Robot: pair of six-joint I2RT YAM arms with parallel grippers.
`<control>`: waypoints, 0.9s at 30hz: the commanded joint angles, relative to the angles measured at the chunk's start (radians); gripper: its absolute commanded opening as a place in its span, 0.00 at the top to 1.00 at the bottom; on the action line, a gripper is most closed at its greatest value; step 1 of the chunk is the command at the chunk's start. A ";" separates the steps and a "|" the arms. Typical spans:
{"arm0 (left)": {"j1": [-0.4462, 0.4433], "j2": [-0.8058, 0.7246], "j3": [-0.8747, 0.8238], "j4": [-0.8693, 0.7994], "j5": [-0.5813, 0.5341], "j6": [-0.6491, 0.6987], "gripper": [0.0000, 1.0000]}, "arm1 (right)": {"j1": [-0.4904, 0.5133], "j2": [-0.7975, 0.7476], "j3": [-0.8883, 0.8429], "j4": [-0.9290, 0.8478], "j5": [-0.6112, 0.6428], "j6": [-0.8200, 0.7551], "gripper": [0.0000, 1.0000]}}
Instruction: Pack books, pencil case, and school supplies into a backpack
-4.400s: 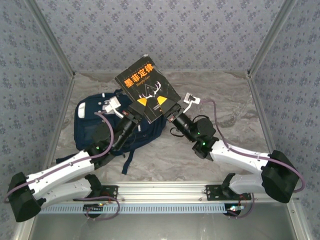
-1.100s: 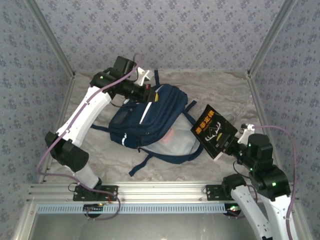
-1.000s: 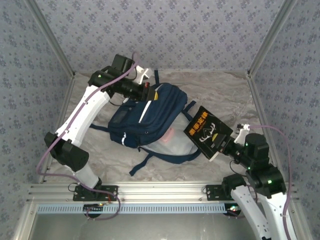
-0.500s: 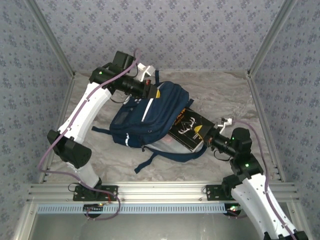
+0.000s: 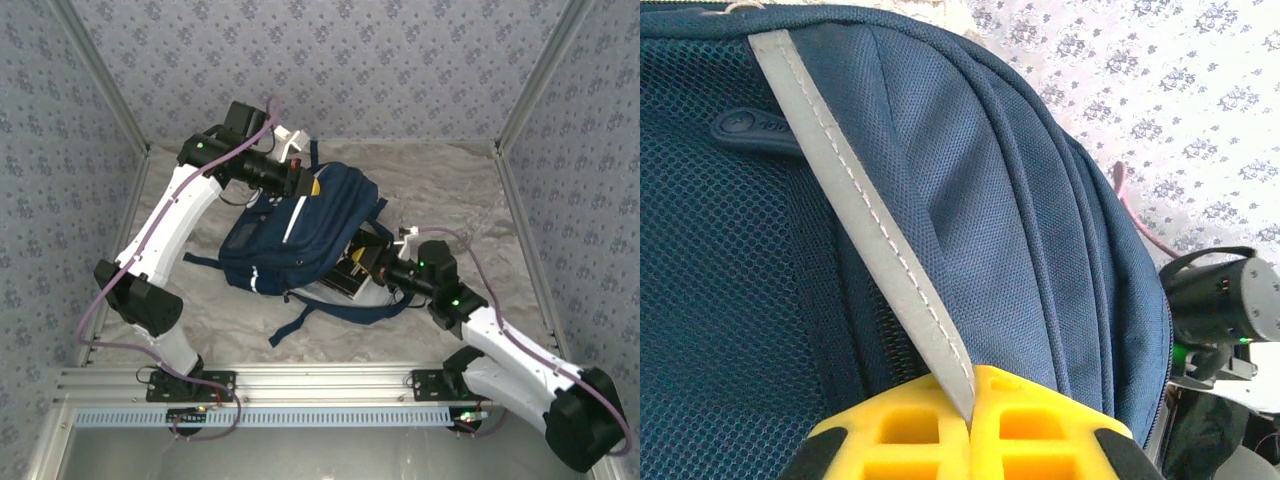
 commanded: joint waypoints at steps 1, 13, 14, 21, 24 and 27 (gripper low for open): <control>0.002 -0.070 0.066 0.129 0.141 -0.001 1.00 | 0.032 0.072 0.074 0.143 0.107 -0.099 1.00; 0.001 -0.100 -0.001 0.195 0.172 -0.039 1.00 | 0.124 0.532 0.308 0.258 0.185 -0.101 0.96; 0.001 -0.103 -0.003 0.199 0.171 -0.039 1.00 | 0.138 0.567 0.335 0.244 0.200 -0.107 0.92; 0.000 -0.110 -0.054 0.219 0.163 -0.046 1.00 | 0.192 0.769 0.492 0.137 0.298 -0.101 0.60; 0.003 -0.110 -0.070 0.226 0.148 -0.047 1.00 | 0.198 0.815 0.559 0.089 0.274 -0.135 0.46; 0.010 -0.113 -0.089 0.238 0.139 -0.059 1.00 | 0.198 0.792 0.574 0.040 0.271 -0.182 0.34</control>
